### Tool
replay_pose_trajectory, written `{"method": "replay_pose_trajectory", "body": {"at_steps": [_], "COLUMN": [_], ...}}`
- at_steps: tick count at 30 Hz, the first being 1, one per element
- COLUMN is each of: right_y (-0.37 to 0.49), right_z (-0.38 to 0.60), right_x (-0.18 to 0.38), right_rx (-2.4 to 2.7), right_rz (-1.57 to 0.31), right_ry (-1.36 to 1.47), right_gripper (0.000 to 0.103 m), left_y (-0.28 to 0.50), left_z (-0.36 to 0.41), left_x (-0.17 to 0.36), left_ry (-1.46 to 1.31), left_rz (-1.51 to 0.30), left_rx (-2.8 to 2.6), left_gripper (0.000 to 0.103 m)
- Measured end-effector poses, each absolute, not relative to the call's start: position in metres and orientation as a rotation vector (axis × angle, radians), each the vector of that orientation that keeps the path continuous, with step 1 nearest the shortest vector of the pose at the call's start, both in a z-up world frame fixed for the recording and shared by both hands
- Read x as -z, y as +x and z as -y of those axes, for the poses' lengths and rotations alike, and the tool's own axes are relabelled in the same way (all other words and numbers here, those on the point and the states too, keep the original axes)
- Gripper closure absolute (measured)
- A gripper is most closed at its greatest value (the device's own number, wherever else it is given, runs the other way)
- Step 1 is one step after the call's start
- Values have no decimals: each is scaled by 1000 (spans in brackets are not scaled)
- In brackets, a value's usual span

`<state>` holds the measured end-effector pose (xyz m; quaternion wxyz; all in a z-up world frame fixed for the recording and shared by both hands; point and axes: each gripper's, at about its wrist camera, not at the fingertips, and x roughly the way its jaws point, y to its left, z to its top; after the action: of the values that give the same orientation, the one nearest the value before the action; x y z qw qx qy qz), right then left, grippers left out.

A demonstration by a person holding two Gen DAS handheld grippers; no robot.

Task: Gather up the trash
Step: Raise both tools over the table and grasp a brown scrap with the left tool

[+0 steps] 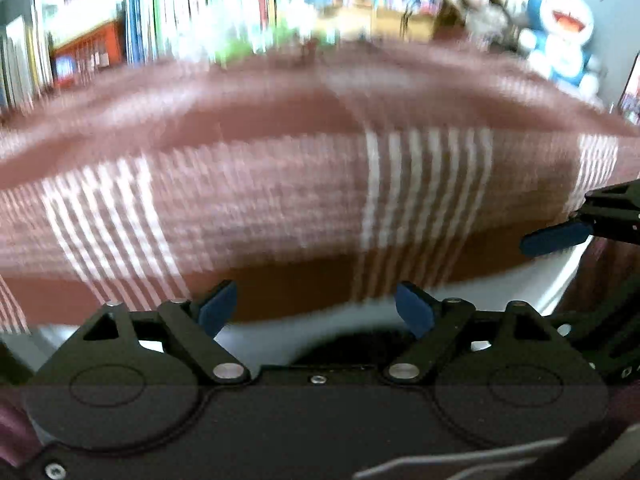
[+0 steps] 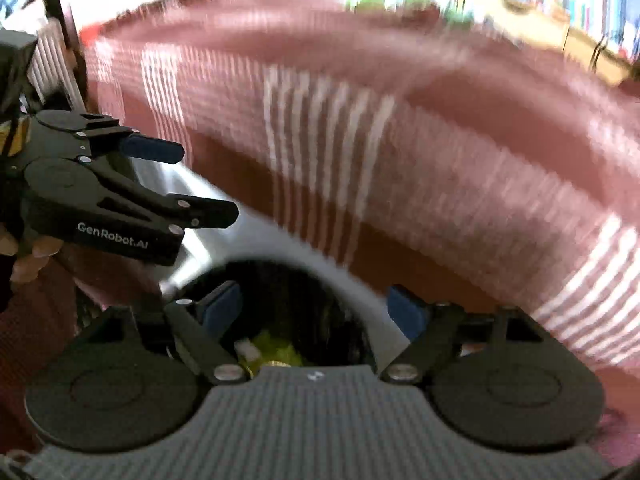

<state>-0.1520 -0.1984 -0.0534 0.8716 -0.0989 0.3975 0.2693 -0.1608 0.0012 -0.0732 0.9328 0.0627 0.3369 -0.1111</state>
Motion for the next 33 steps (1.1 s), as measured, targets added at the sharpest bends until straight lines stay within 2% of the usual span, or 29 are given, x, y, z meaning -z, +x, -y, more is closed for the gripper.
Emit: {"method": "replay_pose_trajectory", "body": {"at_steps": [7, 12, 16, 28, 29, 32, 33], "right_y": [-144, -114, -70, 24, 29, 46, 51], "right_z": [217, 233, 246, 246, 244, 239, 236], "right_x": [-7, -32, -39, -23, -21, -15, -13], "right_rx": [-500, -373, -238, -205, -209, -221, -221], "right_rz": [-593, -483, -428, -347, -352, -370, -377], "right_ry": [-118, -106, -74, -257, -275, -310, -318], "right_gripper": [15, 15, 9, 9, 9, 10, 10], "left_y": [-135, -89, -36, 94, 106, 131, 136], "left_z": [-15, -16, -12, 27, 31, 37, 39], "left_x": [13, -14, -6, 12, 14, 22, 23], "left_ry": [68, 28, -21, -98, -95, -115, -106], "left_rz": [-597, -544, -588, -622, -642, -686, -678], "left_rx": [256, 228, 193, 216, 208, 182, 173], "left_gripper": [14, 14, 14, 15, 15, 26, 33]}}
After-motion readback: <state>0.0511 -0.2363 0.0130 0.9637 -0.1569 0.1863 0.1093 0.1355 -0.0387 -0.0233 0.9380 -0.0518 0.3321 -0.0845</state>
